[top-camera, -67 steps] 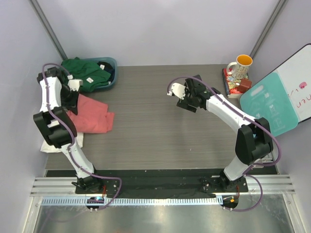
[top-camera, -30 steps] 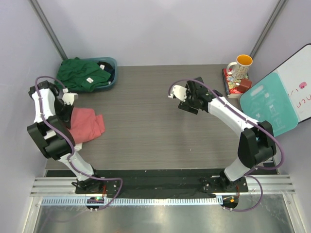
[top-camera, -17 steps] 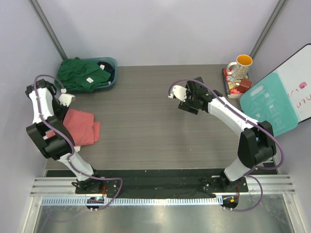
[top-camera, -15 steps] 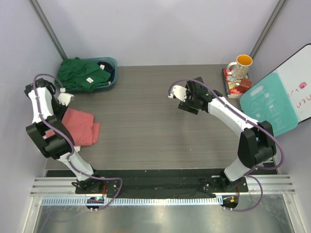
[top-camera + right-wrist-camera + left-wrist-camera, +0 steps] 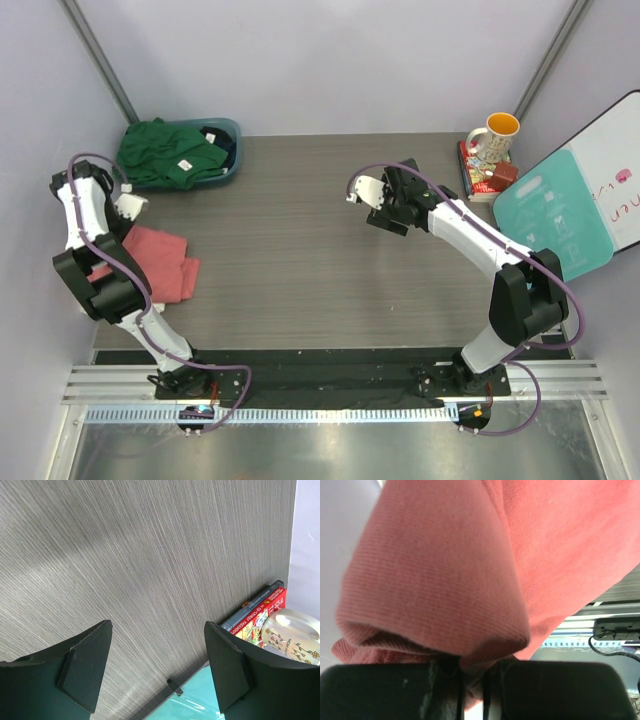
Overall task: Fold and stack the t-shirts
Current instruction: Put the neatly folded tshirt into the corner of the board with the left arm
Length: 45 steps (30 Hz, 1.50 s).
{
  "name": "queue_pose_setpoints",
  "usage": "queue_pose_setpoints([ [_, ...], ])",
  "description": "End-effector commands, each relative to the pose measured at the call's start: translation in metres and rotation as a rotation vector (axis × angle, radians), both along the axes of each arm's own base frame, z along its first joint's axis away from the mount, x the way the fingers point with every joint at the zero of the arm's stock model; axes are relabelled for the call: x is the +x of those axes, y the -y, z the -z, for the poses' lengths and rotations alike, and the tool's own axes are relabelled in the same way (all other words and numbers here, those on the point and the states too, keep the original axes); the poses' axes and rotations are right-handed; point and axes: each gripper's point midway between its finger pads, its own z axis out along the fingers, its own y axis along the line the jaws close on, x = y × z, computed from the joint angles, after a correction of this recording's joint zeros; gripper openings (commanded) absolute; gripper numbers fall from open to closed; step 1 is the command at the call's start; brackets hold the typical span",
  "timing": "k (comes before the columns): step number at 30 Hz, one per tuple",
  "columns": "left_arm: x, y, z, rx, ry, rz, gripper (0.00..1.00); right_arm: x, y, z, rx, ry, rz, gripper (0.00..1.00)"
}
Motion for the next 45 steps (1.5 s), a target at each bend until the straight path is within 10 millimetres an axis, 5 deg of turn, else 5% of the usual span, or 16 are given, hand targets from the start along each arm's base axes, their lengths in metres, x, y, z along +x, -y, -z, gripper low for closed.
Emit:
queue_pose_setpoints([
  [1,-0.043,-0.006,-0.016,0.026,-0.153,-0.012,0.0,0.009,-0.005,-0.016,0.031,0.049,0.005,0.8],
  [10,-0.033,-0.024,-0.011,0.102,-0.085,-0.075,0.0,0.011,-0.008,-0.012,0.037,0.038,0.0,0.8],
  [13,-0.03,-0.034,-0.011,0.163,-0.068,-0.084,0.22,0.012,-0.007,-0.014,0.038,0.043,0.004,0.8],
  [16,-0.027,-0.044,-0.014,0.228,-0.028,-0.1,0.27,0.009,-0.006,-0.012,0.037,0.039,0.007,0.8],
  [23,-0.002,-0.07,-0.039,0.402,0.163,-0.139,0.96,0.005,-0.005,-0.011,0.041,0.034,0.011,0.8],
  [30,0.018,-0.063,-0.077,0.43,0.378,-0.084,1.0,0.003,-0.003,-0.013,0.039,0.038,0.011,0.8],
  [35,0.029,0.021,-0.063,0.066,0.462,0.131,0.96,0.003,-0.005,-0.013,0.047,0.036,0.005,0.78],
  [36,0.026,0.026,-0.049,0.034,0.431,0.138,0.74,0.003,-0.006,-0.013,0.048,0.036,0.004,0.77],
  [37,0.024,0.028,-0.039,0.016,0.41,0.128,0.09,0.003,-0.006,-0.013,0.05,0.037,0.003,0.75],
  [38,0.021,0.028,-0.03,0.007,0.379,0.113,0.0,0.004,-0.007,-0.014,0.05,0.038,0.003,0.75],
  [43,0.026,0.024,0.011,-0.031,0.324,0.012,0.0,0.001,-0.004,-0.016,0.045,0.042,0.005,0.75],
  [45,0.031,0.005,0.018,0.061,0.34,-0.017,0.0,0.0,-0.004,-0.017,0.044,0.042,0.004,0.75],
])
